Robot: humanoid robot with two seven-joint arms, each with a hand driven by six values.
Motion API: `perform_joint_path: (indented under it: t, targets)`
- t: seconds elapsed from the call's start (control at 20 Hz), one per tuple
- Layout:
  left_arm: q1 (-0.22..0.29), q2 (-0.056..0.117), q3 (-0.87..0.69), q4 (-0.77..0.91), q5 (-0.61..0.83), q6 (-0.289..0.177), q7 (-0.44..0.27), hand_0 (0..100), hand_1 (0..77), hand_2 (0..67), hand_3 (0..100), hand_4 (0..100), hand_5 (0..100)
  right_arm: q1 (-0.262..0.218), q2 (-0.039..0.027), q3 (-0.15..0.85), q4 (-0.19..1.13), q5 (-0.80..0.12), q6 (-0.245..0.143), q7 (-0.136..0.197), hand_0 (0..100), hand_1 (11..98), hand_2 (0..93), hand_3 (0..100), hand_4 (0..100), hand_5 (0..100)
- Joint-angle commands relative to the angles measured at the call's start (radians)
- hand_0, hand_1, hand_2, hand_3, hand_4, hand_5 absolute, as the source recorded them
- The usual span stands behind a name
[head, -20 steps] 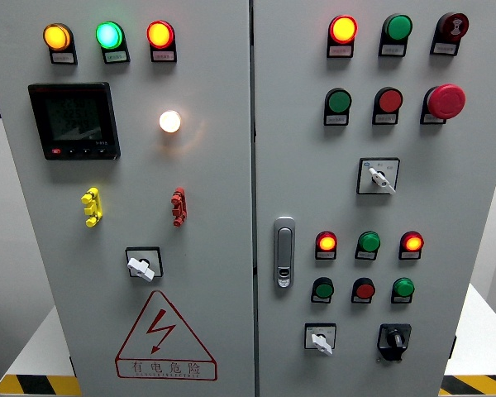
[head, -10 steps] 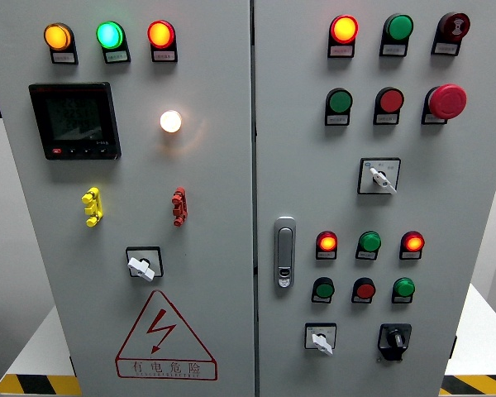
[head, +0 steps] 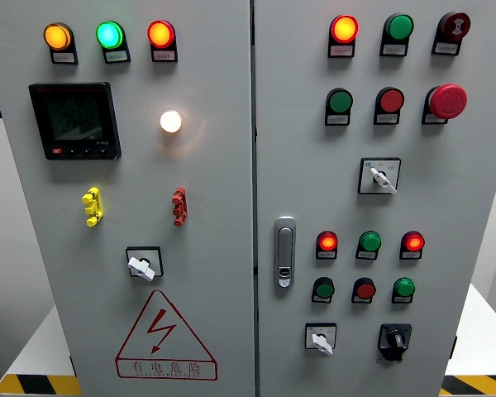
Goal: Trip black knob to open circuit
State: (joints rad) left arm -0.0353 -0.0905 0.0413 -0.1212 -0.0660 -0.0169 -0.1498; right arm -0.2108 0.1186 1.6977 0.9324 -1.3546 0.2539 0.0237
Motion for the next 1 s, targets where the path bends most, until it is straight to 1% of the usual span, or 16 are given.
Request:
perform_joint_path:
  t: [0.0, 0.1, 0.2, 0.25, 0.3, 0.35, 0.4, 0.45, 0.55, 0.6, 0.65, 0.7, 0.8, 0.85, 0.9, 0.95]
  targets:
    - [0.0, 0.0, 0.0, 0.0, 0.0, 0.0, -0.001, 0, 3.4, 12.8, 21, 7, 2, -0.047, -0.0036, -0.019, 0.161, -0.001, -0.039, -0.001, 67, 39.8, 5.1, 23, 13, 27]
    - [0.0, 0.0, 0.0, 0.0, 0.0, 0.0, -0.001, 0, 3.3, 12.8, 21, 7, 2, -0.064, -0.0036, -0.044, 0.276, -0.003, -0.067, -0.002, 69, 40.3, 5.2, 24, 14, 29]
    - [0.0, 0.0, 0.0, 0.0, 0.0, 0.0, -0.001, 0, 3.2, 12.8, 21, 7, 2, -0.071, -0.0005, -0.05, 0.363, -0.009, -0.084, -0.002, 70, 40.7, 5.3, 25, 15, 31]
    - [0.0, 0.0, 0.0, 0.0, 0.0, 0.0, -0.001, 0, 3.3, 12.8, 21, 7, 2, -0.073, -0.0005, -0.053, 0.409, -0.012, -0.096, -0.002, 70, 40.8, 5.4, 27, 17, 32]
    - [0.0, 0.0, 0.0, 0.0, 0.0, 0.0, -0.001, 0, 3.2, 12.8, 21, 7, 2, -0.076, 0.001, -0.061, 0.451, -0.014, -0.11, -0.004, 71, 41.0, 5.5, 28, 18, 35]
    - [0.0, 0.0, 0.0, 0.0, 0.0, 0.0, -0.001, 0, 3.2, 12.8, 21, 7, 2, -0.078, 0.0026, -0.067, 0.488, -0.014, -0.128, -0.002, 71, 41.2, 5.5, 29, 19, 36]
    - [0.0, 0.0, 0.0, 0.0, 0.0, 0.0, -0.001, 0, 3.2, 12.8, 21, 7, 2, -0.076, 0.0056, -0.072, 0.52, -0.015, -0.152, -0.004, 71, 42.5, 5.7, 31, 22, 40]
    - [0.0, 0.0, 0.0, 0.0, 0.0, 0.0, -0.001, 0, 3.3, 12.8, 21, 7, 2, -0.076, 0.0056, -0.075, 0.546, -0.018, -0.169, -0.007, 71, 43.5, 6.0, 33, 25, 43]
    - [0.0, 0.0, 0.0, 0.0, 0.0, 0.0, -0.001, 0, 3.2, 12.8, 21, 7, 2, -0.065, 0.0072, -0.084, 0.588, -0.063, -0.171, -0.007, 72, 44.0, 6.4, 35, 28, 47]
    - [0.0, 0.0, 0.0, 0.0, 0.0, 0.0, -0.001, 0, 3.2, 12.8, 21, 7, 2, -0.056, 0.0057, -0.084, 0.595, -0.083, -0.173, -0.007, 73, 44.5, 6.5, 37, 30, 50]
    - [0.0, 0.0, 0.0, 0.0, 0.0, 0.0, -0.001, 0, 3.2, 12.8, 21, 7, 2, -0.042, 0.0011, -0.085, 0.606, -0.09, -0.173, -0.007, 73, 44.6, 6.6, 37, 30, 51]
    - [0.0, 0.0, 0.0, 0.0, 0.0, 0.0, 0.001, 0, 3.2, 12.8, 21, 7, 2, -0.026, -0.005, -0.085, 0.624, -0.092, -0.174, -0.011, 74, 44.7, 6.7, 39, 33, 53]
    - [0.0, 0.0, 0.0, 0.0, 0.0, 0.0, 0.001, 0, 3.2, 12.8, 21, 7, 2, -0.006, 0.001, -0.096, 0.661, -0.093, -0.18, -0.04, 75, 44.8, 6.8, 42, 36, 56]
    - [0.0, 0.0, 0.0, 0.0, 0.0, 0.0, -0.001, 0, 3.2, 12.8, 21, 7, 2, -0.001, 0.0041, -0.111, 0.678, -0.095, -0.188, -0.048, 75, 44.8, 6.9, 43, 38, 58]
    - [0.0, 0.0, 0.0, 0.0, 0.0, 0.0, 0.001, 0, 3.2, 12.8, 21, 7, 2, 0.001, 0.0026, -0.128, 0.696, -0.098, -0.193, -0.053, 76, 44.8, 6.9, 44, 39, 59]
    - [0.0, 0.0, 0.0, 0.0, 0.0, 0.0, -0.001, 0, 3.2, 12.8, 21, 7, 2, 0.004, 0.0041, -0.133, 0.71, -0.109, -0.191, -0.056, 76, 44.8, 6.9, 45, 41, 60]
